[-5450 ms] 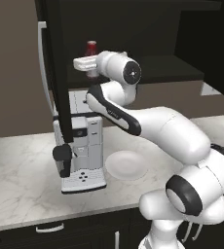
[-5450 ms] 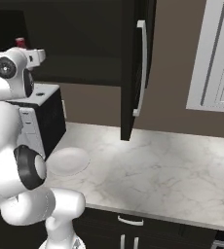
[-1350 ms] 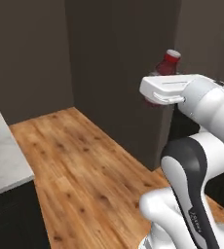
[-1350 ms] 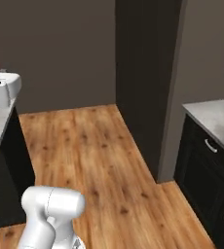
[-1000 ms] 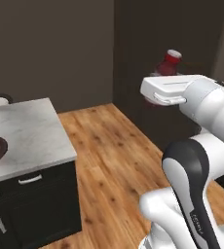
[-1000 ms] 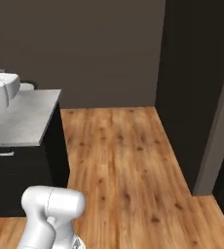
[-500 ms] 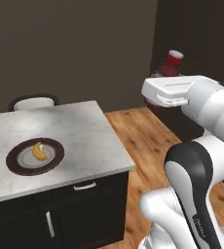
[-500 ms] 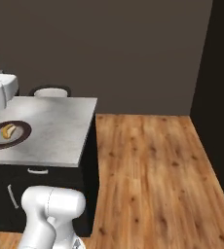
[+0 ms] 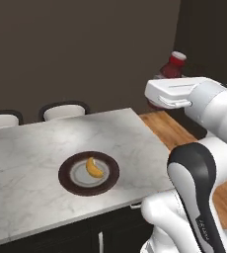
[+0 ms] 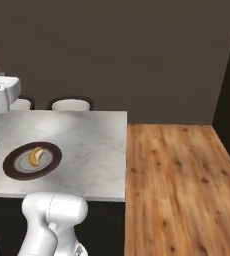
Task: Move the hot dog bun to the plate on the dining table and place the condiment next to that plate. Then navigate to the fridge and take the sausage and place it on the plate as well.
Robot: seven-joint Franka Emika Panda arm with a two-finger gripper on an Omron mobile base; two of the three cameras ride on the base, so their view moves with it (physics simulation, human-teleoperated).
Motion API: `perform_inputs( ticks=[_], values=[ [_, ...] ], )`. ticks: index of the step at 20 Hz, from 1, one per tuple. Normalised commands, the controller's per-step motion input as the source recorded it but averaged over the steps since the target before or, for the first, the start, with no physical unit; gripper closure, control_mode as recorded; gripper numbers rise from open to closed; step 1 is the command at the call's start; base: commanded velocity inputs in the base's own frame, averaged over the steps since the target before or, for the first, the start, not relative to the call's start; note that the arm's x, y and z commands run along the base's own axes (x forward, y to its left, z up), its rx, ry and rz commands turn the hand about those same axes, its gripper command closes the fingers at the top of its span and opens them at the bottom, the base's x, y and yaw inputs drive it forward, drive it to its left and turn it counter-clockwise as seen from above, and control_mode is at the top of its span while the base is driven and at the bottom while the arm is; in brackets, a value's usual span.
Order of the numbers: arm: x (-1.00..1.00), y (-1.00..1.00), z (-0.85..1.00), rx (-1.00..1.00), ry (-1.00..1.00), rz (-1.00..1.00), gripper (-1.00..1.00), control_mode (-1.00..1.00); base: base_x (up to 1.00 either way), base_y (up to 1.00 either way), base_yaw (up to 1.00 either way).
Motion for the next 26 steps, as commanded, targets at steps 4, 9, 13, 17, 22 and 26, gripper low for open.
perform_inputs(
  ticks=[4,9,13,17,22,26],
  values=[
    [0.00,0.00,0.00,0.00,0.00,0.00,1.00,1.00,0.00,0.93,-0.12],
    [0.00,0.00,0.00,0.00,0.00,0.00,1.00,1.00,0.17,0.10,0.08],
    [0.00,0.00,0.00,0.00,0.00,0.00,1.00,1.00,0.31,-0.36,0.50],
    [0.00,0.00,0.00,0.00,0.00,0.00,1.00,1.00,0.09,-0.27,0.46],
    [-0.24,-0.72,0.00,0.00,-0.07,0.29,1.00,-1.00,0.00,0.00,0.00],
    [-0.36,-0.77,-0.07,0.00,-0.04,0.28,1.00,-1.00,0.00,0.00,0.00]
  ],
)
